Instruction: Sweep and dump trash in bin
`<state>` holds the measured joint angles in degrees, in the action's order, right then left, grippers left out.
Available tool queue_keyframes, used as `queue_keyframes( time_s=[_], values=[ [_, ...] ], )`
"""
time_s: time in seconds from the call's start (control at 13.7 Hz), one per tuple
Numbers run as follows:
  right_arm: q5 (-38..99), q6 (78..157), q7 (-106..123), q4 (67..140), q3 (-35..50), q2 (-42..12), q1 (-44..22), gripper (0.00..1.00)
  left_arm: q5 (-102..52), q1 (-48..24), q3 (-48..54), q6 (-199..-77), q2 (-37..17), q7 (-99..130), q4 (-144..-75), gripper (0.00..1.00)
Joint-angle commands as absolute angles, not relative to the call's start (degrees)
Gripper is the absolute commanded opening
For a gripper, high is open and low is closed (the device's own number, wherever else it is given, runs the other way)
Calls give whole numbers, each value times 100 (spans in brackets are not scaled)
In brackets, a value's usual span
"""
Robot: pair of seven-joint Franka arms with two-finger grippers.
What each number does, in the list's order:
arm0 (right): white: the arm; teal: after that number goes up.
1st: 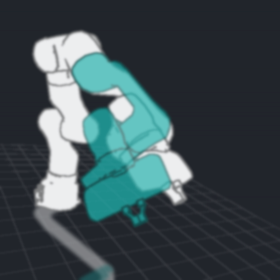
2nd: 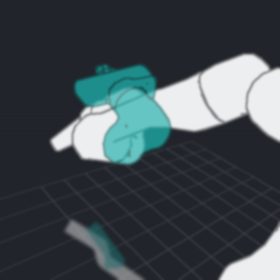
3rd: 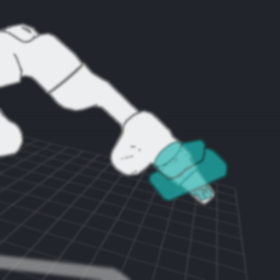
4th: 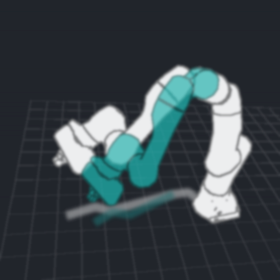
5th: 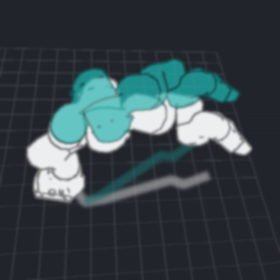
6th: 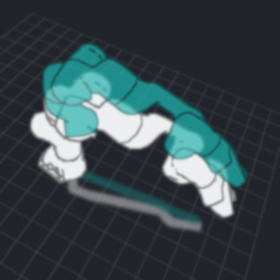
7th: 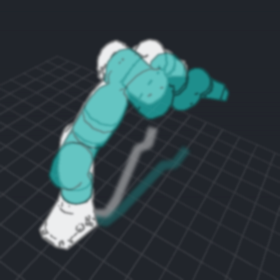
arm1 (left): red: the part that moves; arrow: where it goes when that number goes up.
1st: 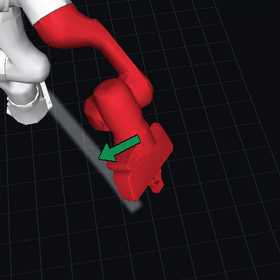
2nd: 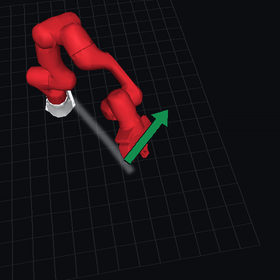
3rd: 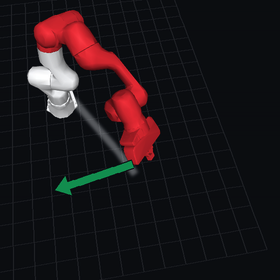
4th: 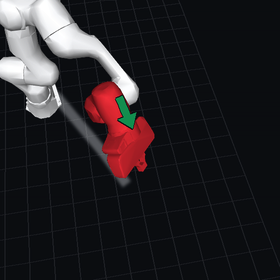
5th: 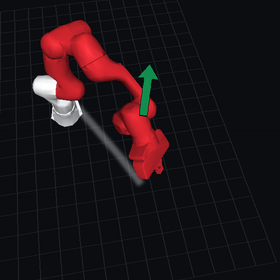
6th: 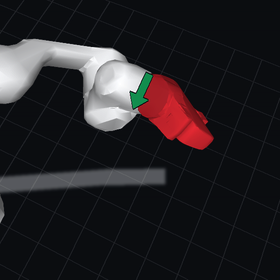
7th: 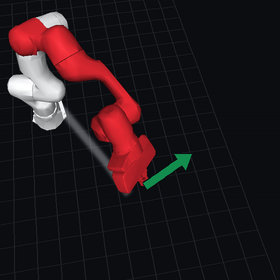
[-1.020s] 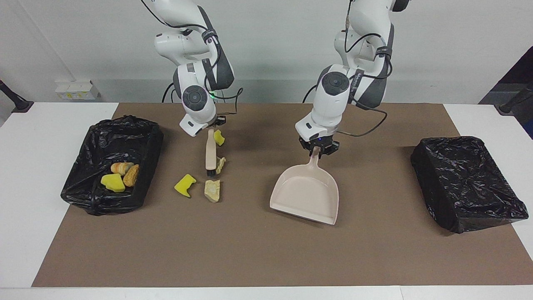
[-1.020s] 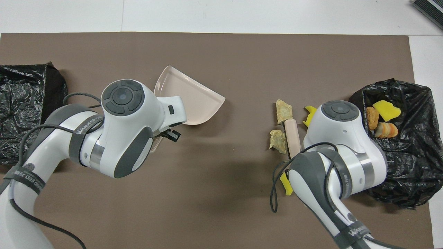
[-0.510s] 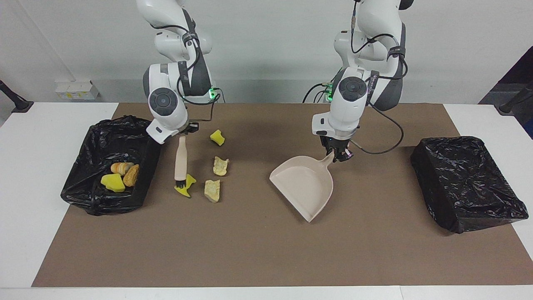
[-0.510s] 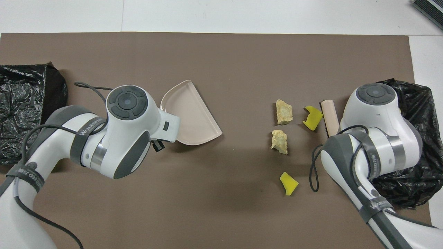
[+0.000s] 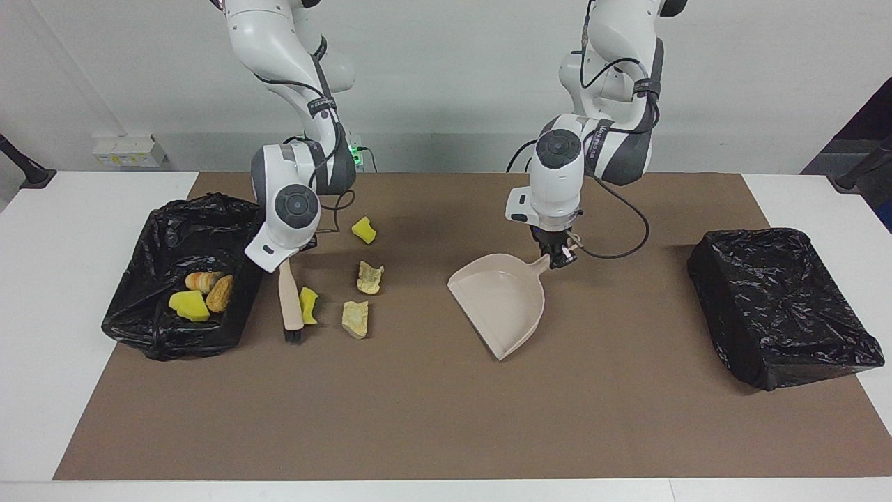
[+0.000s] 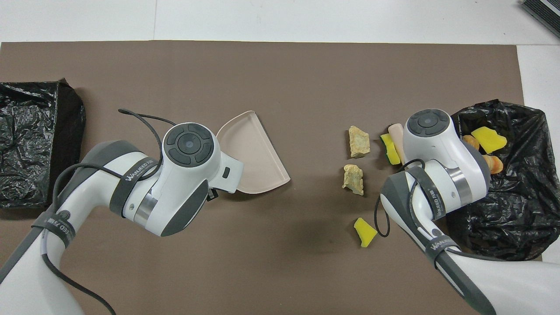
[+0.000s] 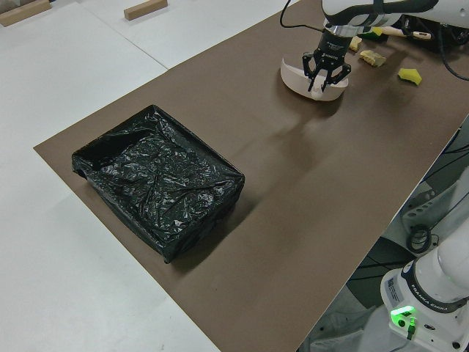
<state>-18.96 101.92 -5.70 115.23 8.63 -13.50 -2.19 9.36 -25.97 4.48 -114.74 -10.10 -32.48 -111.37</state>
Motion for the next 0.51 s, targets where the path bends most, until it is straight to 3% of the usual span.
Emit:
queue_keyframes(
  time_s=[0.0,0.44],
  values=[
    [-1452,10143,-474,11294,1168,-1573,-263,0,1046,-2680,413,-11514,-932,-3750,-11320,0],
    [-239,10327,-1001,11285,1195,-1696,-773,0,1037,-2760,431,-11601,-800,-3999,-11593,0]
  ],
)
